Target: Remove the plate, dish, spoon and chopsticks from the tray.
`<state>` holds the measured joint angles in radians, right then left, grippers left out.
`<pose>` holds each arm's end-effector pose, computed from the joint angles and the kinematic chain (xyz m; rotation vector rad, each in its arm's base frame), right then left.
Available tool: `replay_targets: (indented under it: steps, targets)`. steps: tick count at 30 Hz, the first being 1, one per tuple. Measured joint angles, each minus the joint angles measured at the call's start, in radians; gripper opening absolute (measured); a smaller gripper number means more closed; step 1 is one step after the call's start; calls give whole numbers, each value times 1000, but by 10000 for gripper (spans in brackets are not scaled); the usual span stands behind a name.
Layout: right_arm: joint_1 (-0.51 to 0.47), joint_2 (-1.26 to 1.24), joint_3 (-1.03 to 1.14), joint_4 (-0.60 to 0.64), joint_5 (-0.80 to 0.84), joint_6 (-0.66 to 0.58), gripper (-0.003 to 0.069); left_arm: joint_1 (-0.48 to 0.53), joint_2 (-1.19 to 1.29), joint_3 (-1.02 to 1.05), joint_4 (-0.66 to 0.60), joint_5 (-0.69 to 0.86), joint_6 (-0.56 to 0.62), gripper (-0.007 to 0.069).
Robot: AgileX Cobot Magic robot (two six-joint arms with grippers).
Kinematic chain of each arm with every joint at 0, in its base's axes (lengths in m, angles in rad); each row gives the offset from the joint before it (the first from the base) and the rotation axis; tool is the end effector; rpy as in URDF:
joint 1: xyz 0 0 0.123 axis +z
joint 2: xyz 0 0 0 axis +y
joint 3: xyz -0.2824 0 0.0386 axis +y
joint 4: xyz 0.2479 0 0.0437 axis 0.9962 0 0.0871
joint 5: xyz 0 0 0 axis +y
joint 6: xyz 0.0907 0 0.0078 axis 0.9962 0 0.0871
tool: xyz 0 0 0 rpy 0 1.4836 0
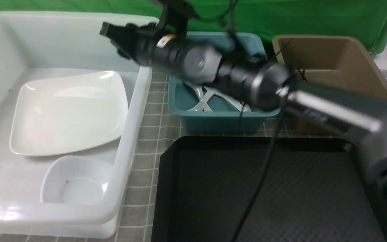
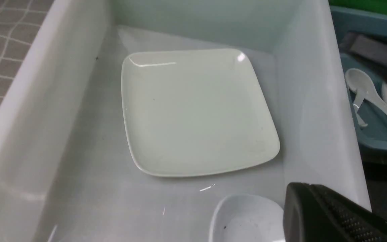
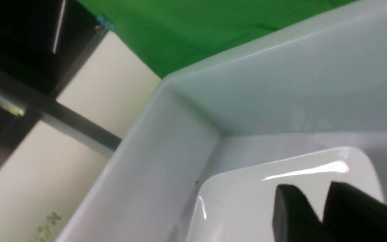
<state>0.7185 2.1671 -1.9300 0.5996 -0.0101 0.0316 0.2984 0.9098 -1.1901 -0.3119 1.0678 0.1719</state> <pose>0.4007 0.3498 0.3063 -0.0748 1.8149 0.9805 0.1519 0.0211 0.4250 -0.1666 2.2176 -0.1332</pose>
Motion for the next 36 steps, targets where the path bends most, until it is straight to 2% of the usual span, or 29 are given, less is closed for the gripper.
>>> replay_targets:
  steps: [1, 2, 3, 5, 6, 8, 16, 20, 23, 31, 36]
  targets:
    - [-29, -53, 0, -47, 120, -85, 101, 0, 25, 0, -8, 4, -3, 1]
    - [-33, -53, 0, -47, 138, -97, 101, 0, 29, 0, -11, 6, -3, 1]
    - [-68, -116, 0, -87, 284, -169, 52, 0, 58, 0, -22, 9, -4, 1]
    - [-122, -207, 0, -115, 485, -222, 28, -16, 112, 0, -28, 9, -4, 1]
    - [-132, -213, 0, -117, 519, -230, 27, -19, 117, 0, -27, 9, -4, 1]
    - [-205, -308, 0, -130, 743, -292, 27, -78, 189, 0, 8, 9, -6, 1]
    - [-348, -465, -1, -202, 1158, -339, 28, -235, 445, 0, 159, -2, -81, 1]
    - [-378, -540, 34, -253, 1176, -339, 29, -242, 565, 0, 175, -22, -94, 1]
    - [-393, -656, 139, -279, 1176, -339, 29, -242, 679, 0, 240, -40, -121, 1]
    - [-394, -917, 361, -286, 1172, -339, 29, -242, 881, -1, 322, -100, -172, 1]
    - [-394, -1028, 388, -288, 1163, -339, 31, -242, 973, -1, 334, -174, -181, 1]
